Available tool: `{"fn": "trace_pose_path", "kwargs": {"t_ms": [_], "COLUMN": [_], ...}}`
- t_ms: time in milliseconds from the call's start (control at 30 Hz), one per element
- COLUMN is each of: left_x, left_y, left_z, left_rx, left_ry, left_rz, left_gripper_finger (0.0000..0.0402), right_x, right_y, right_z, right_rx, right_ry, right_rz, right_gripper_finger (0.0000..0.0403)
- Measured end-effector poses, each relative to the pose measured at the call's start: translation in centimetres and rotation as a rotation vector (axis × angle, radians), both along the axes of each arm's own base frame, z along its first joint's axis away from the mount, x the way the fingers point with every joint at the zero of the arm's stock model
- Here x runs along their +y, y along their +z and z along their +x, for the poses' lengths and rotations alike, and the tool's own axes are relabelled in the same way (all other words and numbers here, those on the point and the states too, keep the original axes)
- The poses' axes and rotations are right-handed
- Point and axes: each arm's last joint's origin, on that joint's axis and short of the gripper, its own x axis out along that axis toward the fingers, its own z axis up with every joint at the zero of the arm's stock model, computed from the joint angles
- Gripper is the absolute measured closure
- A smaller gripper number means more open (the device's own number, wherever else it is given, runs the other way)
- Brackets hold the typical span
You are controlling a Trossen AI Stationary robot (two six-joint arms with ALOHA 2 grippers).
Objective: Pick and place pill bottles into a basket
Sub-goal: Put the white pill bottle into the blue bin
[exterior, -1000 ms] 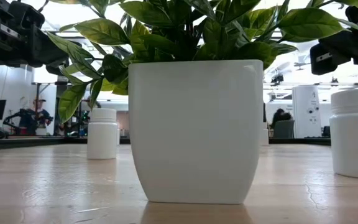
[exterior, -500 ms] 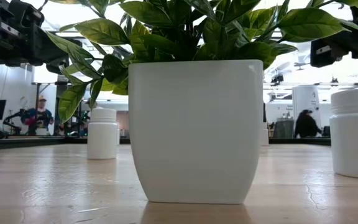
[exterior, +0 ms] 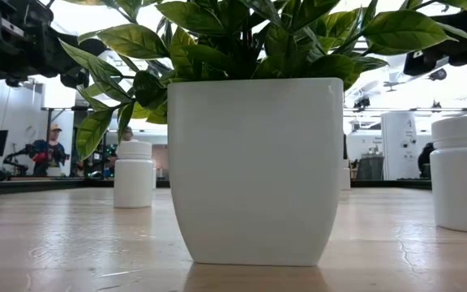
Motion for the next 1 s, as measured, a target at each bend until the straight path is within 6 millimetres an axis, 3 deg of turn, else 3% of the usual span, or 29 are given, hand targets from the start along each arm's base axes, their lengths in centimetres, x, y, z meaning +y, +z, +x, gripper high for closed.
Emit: {"fn": "trace_pose_path", "kwargs": {"t_ms": [333, 467, 700, 1000], "left_x": [0.0, 0.0, 0.0, 0.0], "left_y": [0.0, 0.0, 0.0, 0.0], "left_z": [0.0, 0.0, 0.0, 0.0], "left_rx": [-0.002, -0.001, 0.000, -0.001], "left_ry": [0.000, 0.000, 0.000, 0.001], "left_rz": [-0.006, -0.006, -0.005, -0.005], "left_gripper_finger": [0.0400, 0.0400, 0.0400, 0.0400], "right_x": [-0.1, -0.4, -0.8, -1.2], "right_y": [0.9, 1.8, 1.9, 7.1], "right_z": [-0.2, -0.5, -0.6, -1.1], "right_rx": [-0.100, -0.186, -0.179, -0.065], "right_ry": [-0.033, -0.119, -0.251, -0.333], "right_rz": [-0.049, 0.012, 0.065, 0.050], "right_gripper_finger": [0.0394, 0.0394, 0.0394, 0.0394]}}
